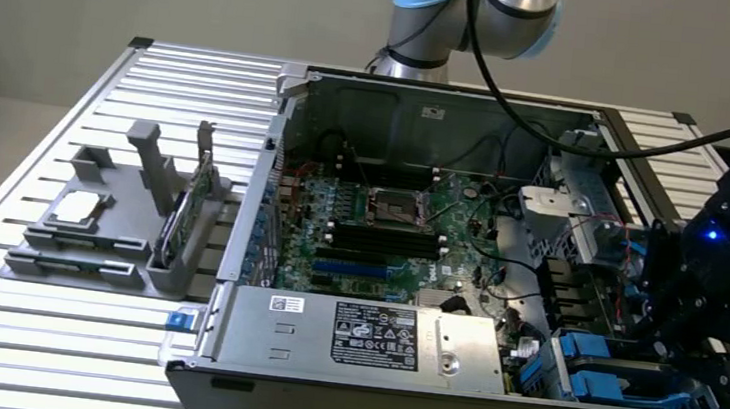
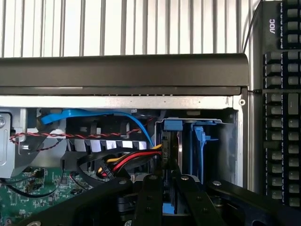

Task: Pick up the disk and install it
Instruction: 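Insert the first disk wire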

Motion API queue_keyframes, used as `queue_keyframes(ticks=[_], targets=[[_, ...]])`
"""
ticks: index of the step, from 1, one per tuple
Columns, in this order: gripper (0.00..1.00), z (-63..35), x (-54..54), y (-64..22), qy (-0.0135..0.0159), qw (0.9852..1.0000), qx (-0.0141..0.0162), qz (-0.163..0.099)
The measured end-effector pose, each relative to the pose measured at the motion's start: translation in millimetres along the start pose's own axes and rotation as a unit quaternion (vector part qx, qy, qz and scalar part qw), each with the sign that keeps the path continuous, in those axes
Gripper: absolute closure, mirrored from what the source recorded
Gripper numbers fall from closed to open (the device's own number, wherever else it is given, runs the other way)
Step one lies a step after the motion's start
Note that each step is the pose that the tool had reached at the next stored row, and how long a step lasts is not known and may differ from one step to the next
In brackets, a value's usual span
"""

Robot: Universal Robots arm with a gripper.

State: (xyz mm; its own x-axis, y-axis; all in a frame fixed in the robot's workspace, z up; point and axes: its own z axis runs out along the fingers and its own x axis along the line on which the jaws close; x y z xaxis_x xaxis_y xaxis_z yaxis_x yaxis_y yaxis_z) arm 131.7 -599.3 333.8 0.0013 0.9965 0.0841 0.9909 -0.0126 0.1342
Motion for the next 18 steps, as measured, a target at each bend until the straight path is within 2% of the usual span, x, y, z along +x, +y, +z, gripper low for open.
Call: queue_keyframes(ticks=[4,10,18], targets=[[0.83,0.1,0.0,-0.6,-0.0003,1.0,-0.0025,0.002],[0.83,0.1,0.4,-3.8,-0.0008,1.0,-0.0037,0.003],[0.83,0.7,1.4,-4.2,-0.0018,1.0,-0.0058,0.003]])
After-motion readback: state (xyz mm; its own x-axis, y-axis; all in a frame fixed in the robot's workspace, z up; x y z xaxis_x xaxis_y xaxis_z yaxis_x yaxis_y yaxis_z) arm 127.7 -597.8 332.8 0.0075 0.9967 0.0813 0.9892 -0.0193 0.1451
